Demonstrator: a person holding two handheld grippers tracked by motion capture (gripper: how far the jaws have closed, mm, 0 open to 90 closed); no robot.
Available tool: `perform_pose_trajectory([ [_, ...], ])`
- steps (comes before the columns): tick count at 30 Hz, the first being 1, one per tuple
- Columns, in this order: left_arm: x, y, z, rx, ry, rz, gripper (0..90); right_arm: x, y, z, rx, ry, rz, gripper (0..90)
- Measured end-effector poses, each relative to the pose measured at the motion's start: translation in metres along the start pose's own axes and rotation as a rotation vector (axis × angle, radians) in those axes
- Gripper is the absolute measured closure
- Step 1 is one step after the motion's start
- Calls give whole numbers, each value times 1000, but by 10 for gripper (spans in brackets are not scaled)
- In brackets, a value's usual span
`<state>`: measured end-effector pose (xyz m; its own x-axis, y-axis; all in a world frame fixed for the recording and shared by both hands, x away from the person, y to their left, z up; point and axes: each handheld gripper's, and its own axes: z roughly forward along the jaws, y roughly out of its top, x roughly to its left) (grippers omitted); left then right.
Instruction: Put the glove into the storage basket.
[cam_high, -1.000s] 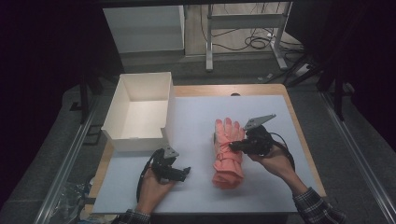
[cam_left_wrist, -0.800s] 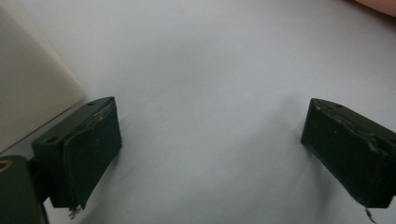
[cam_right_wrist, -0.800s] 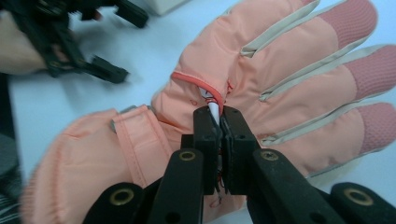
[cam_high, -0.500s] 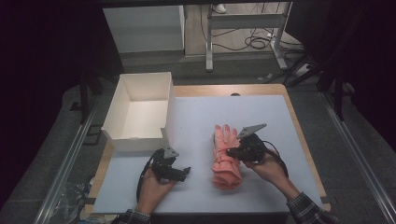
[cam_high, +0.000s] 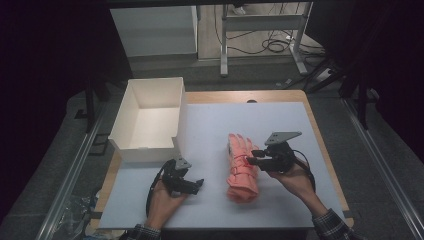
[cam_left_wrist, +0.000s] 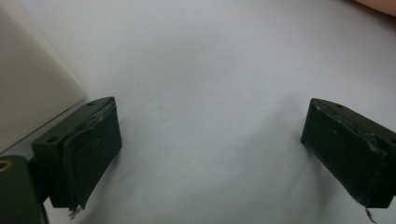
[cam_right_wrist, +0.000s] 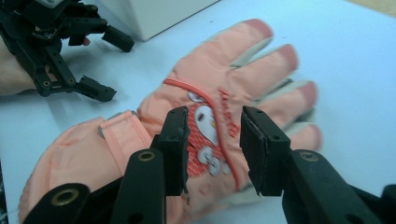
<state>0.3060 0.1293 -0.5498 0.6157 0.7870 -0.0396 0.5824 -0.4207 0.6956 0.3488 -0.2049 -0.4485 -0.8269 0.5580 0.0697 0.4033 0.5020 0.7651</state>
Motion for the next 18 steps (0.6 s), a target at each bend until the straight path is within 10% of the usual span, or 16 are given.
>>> perform_pose_trajectory([
  [6,0,0,0,1,0,0,47,-5,-16,-15,-5,-51,7,618],
  [18,0,0,0,5,-1,3,47,2,-68,-16,22,16,53,845],
])
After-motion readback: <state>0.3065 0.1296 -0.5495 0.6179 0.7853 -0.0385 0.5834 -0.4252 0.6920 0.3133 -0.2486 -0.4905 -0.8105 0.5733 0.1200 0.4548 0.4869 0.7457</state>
